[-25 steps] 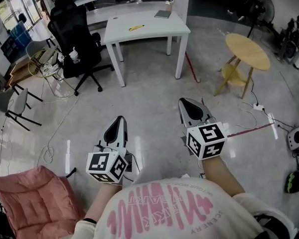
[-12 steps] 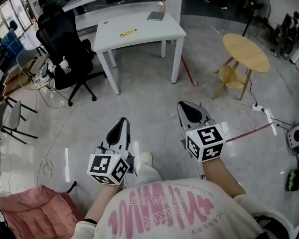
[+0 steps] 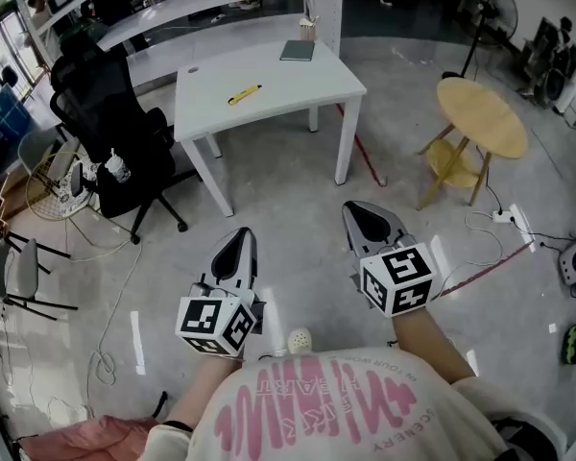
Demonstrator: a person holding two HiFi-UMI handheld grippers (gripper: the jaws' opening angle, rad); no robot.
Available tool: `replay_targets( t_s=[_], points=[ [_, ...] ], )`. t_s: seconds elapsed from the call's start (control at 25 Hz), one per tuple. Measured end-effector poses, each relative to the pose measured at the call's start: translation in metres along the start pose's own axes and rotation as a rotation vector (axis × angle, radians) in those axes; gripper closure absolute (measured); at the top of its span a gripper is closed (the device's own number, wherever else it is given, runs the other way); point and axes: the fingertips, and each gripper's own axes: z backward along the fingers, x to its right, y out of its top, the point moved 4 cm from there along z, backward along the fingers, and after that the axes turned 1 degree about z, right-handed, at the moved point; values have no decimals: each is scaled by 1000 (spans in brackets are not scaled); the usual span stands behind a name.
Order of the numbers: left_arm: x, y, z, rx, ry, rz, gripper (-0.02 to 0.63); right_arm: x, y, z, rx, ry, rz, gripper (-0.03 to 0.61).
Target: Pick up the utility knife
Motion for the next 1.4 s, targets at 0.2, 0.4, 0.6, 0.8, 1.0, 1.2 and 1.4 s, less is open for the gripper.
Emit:
replay_targets(
  t_s=[0.2, 0.4, 0.6, 0.8, 1.0, 1.2, 1.4],
  points=[
    [-43, 22, -36, 22, -29, -7, 589, 4, 23, -54, 42, -10, -6, 563],
    [-78, 32, -56, 14, -73, 24, 591, -2, 34, -86, 67, -26, 18, 563],
    [-99, 30, -70, -6, -37, 43, 591, 3, 28, -101, 26, -38, 13, 563],
    [-112, 27, -74, -15, -24, 61, 591, 1, 33, -118, 18, -20, 24, 563],
    [-117, 24, -72, -34, -30, 74, 591, -4, 28, -131, -10, -2, 47, 563],
    [-118, 22, -67, -40, -16, 93, 590, -8, 24, -134, -26, 12, 29, 563],
    [-130, 10, -65, -57, 22, 96, 590, -11, 14, -151, -40, 43, 28, 563]
  ],
)
